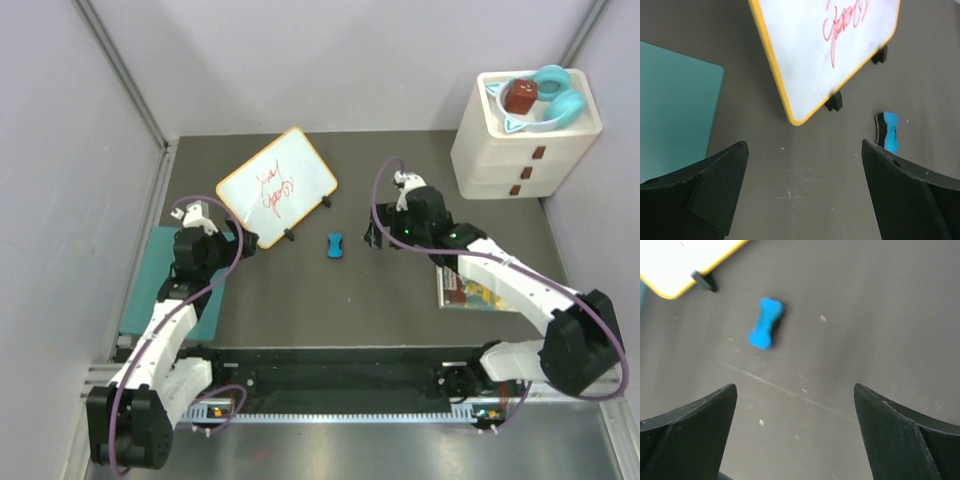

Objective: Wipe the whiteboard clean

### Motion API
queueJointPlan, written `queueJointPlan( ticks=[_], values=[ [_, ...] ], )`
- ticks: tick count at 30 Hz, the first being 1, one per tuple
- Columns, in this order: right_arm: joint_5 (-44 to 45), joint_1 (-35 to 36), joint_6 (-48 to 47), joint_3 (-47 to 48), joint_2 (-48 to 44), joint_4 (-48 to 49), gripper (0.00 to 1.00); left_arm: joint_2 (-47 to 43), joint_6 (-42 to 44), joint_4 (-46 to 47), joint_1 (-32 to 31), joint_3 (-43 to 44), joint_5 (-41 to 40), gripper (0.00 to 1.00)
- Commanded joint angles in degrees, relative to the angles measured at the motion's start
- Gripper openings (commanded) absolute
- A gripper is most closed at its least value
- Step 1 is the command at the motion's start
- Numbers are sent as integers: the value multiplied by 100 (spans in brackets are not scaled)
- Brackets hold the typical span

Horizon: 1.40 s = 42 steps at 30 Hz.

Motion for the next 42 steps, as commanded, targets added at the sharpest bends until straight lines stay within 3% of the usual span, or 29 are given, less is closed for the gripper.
queueJointPlan(
  ticks=[1,7,10,13,14,17,24,32,37,42],
  values=[
    [-988,71,56,966,700,269,99,177,37,603,63,-10,773,99],
    [-1236,290,-339,1854,1825,67,99,63,-349,1421,142,-511,879,85],
    [-1367,335,-349,2039,2151,172,95,230,-533,1799,282,-695,1036,88],
    [-1420,343,-252,2267,2536,217,87,475,-928,2630,694,-1082,1300,94],
    [-1455,343,-260,2337,2634,173,78,537,-1069,2983,992,-1361,1640,95],
    [-1578,352,-269,2750,3100,-73,63,1037,-1623,4398,1520,-1854,2334,99],
    [-1201,422,-32,3366,3795,-574,51,2759,-2055,6553,1812,-2058,3357,99],
    [-841,440,381,3647,4155,-1109,69,3640,-2090,7372,1838,-2094,3656,99],
    [-639,589,565,3832,4401,-1260,67,4158,-2318,8092,1882,-2041,3946,99],
    [-243,765,776,4016,4612,-1497,54,4579,-2538,8488,1917,-1953,4297,99]
  ],
)
